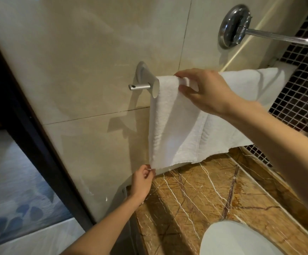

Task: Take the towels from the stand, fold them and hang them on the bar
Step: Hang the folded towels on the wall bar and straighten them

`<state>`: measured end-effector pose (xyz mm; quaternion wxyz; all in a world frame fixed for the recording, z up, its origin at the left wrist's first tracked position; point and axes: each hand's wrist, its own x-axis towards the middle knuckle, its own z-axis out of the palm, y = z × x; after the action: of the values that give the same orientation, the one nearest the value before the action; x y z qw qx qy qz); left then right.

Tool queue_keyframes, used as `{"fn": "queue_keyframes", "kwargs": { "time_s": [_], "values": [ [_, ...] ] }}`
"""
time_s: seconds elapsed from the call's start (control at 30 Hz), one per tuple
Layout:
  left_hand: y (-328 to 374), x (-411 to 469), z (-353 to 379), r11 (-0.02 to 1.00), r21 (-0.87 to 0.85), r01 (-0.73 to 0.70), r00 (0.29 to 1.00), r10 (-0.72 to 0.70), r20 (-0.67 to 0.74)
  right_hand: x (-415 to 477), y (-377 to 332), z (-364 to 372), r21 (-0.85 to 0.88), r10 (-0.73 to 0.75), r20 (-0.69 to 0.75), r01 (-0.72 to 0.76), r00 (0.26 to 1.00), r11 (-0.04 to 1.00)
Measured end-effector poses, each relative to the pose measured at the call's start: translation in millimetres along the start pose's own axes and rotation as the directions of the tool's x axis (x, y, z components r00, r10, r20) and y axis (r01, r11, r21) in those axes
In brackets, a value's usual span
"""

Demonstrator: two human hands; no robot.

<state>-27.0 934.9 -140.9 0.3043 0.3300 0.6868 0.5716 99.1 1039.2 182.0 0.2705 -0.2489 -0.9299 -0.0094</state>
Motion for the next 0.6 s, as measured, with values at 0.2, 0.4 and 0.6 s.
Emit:
{"fn": "queue_keyframes", "kwargs": {
  "time_s": [0.2,0.4,0.6],
  "values": [
    [2,0,5,0.999,-0.038,0.031,0.999,-0.032,-0.035,-57,20,40,0.128,0.115,-0.3,-0.08,0.947,0.989],
    [1,-6,6,0.999,-0.018,0.041,0.998,-0.042,-0.038,-123,64,105,0.41,0.516,-0.176,-0.414,0.838,0.813],
    [-2,-18,10,0.999,0.033,0.016,0.999,-0.015,-0.029,-158,89,159,0.593,0.567,0.395,-0.672,0.723,0.443]
  ]
}}
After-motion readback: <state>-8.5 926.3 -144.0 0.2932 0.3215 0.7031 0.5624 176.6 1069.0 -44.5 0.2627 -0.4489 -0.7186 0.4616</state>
